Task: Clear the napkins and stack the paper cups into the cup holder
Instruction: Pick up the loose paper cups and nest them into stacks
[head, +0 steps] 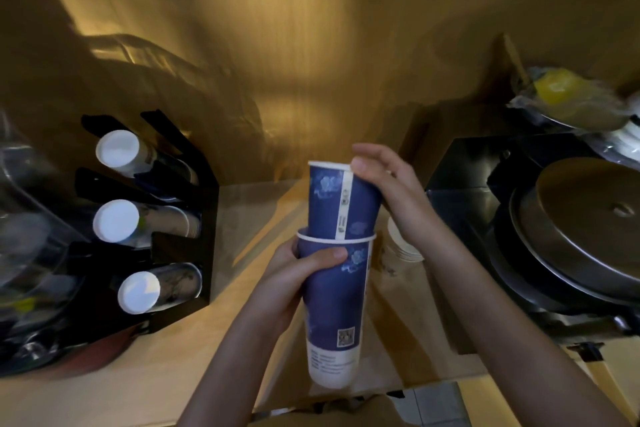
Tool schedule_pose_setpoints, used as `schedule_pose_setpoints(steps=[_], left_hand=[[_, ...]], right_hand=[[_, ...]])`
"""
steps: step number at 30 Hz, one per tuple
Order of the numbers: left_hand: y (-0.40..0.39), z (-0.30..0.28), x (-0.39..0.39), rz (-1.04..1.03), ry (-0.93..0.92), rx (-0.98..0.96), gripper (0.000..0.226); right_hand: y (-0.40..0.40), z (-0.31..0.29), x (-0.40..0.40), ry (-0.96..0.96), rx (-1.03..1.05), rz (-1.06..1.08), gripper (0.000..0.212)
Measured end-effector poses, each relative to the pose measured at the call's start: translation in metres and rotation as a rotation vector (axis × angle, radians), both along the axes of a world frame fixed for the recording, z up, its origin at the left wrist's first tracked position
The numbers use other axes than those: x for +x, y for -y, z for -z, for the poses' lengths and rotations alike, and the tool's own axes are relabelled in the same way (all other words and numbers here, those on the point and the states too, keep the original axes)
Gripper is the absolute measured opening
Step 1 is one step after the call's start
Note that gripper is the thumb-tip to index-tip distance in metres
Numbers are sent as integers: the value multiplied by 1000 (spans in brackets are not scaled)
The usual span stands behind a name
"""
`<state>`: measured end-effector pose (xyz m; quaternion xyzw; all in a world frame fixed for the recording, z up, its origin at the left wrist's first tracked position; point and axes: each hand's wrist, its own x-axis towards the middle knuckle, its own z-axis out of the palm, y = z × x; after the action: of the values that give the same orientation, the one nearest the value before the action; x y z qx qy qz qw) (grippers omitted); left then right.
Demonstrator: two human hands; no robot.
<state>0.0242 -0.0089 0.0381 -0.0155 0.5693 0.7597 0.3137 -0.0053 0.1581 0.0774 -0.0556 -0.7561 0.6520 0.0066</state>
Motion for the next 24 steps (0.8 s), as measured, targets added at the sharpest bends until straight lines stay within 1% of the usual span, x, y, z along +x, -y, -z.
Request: schedule_pose_setpoints(steps=[4, 8, 10, 12, 14, 17, 19, 22, 24], left_hand=[[2, 6, 3, -25, 10, 11, 51], [1, 8, 1, -28, -10, -23, 54], [-4, 1, -3, -50, -91, -88, 59], [-9, -8, -10, -97, -232, -172, 69], [-13, -17, -19, -147, -391, -206, 70], [-17, -31, -31, -212, -564, -228, 82], [-20, -36, -38, -259, -668, -295, 89], [-24, -32, -46, -266, -752, -441, 93], [-24, -21, -48, -235, -761, -489, 94]], right_hand=[[-9, -11, -10, -19, -27, 49, 50], [-9, -13, -13, -39, -25, 65, 50], [-8, -15, -11, -49, -6, 54, 54], [-5, -19, -7, -65, 35, 16, 62], [-1, -21, -2, -90, 81, 1, 73], [7, -25, 8, -163, 246, -8, 81], [9, -26, 11, -212, 346, 12, 83], [7, -20, 10, -220, 412, 64, 83], [5, -11, 9, -191, 450, 61, 82]])
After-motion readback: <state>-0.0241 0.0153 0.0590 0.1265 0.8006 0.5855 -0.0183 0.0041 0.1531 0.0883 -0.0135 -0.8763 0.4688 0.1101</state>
